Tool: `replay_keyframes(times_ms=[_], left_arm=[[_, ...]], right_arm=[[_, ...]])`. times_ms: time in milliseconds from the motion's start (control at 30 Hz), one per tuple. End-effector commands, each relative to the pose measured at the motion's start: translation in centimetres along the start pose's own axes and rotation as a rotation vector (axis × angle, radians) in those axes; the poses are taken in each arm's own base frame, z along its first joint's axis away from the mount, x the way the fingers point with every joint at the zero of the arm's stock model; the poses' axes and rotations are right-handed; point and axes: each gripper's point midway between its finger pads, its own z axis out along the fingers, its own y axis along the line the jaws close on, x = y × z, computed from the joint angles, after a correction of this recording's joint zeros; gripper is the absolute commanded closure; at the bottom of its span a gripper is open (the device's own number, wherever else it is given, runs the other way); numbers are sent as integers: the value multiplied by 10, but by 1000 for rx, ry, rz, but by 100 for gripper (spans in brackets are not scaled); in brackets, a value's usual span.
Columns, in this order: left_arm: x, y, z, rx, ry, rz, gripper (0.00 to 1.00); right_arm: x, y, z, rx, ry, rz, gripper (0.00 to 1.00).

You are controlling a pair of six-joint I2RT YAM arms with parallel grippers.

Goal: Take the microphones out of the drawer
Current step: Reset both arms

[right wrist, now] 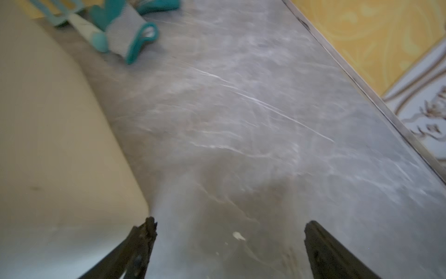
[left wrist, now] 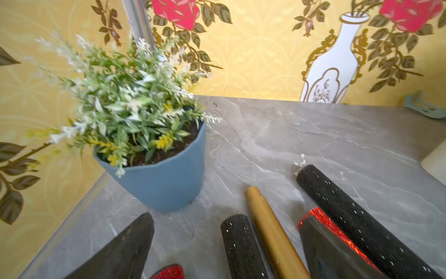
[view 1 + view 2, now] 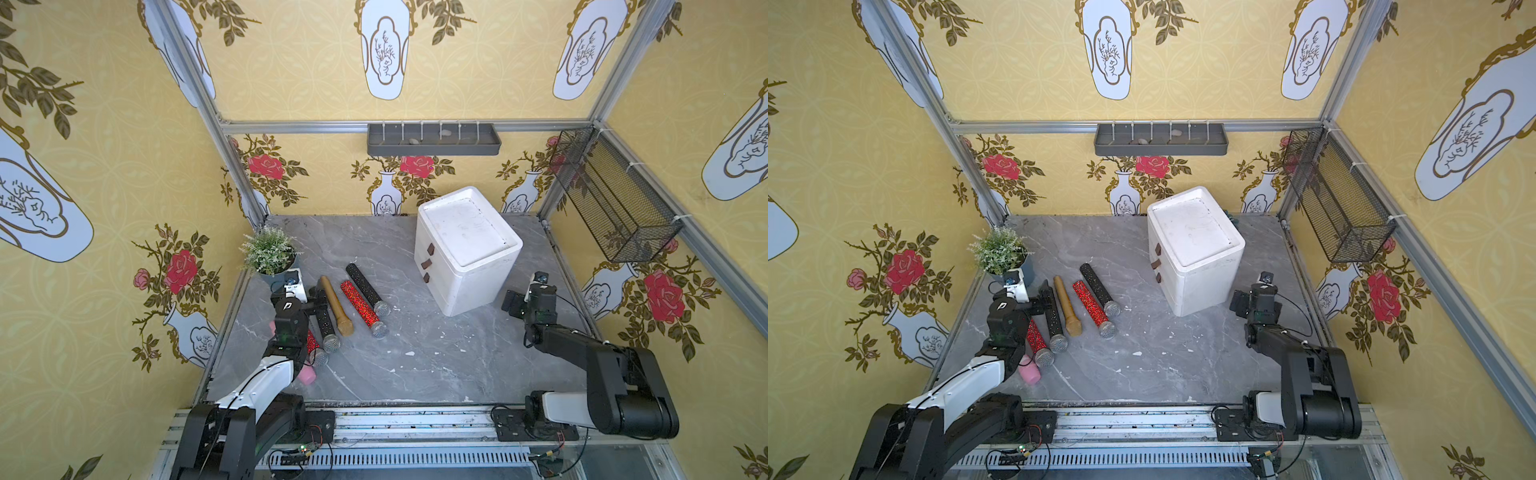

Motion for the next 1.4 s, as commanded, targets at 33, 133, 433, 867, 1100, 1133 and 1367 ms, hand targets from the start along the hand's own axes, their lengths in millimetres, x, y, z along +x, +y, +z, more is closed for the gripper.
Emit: replay_keyframes(times_ms=[33,133,433,867,1100,1133,1367], left_arm=[[-14,-7,3,32,-163,6,0],[19,-31,24,106,-65,88,0],[-12,-48,13,83,-191,210,0],[-74,11,-59,-126,-191,234,0],[-32,11,-31,-120,-181,192,0],[-27,11,-25,-107,-177,180,0],[3,19,-4,-97,-136,144,0]], right_arm=[[-47,-4,-11,21,-257,-26,2],[-46,-4,-18,6,-292,-21,2],[-34,-16,-17,-23,-286,49,2],[-37,-18,-16,-24,-305,59,2],[-38,-19,-17,-24,-306,59,2],[-37,-18,-17,-25,-305,59,2],[-37,-18,-17,-25,-305,59,2]])
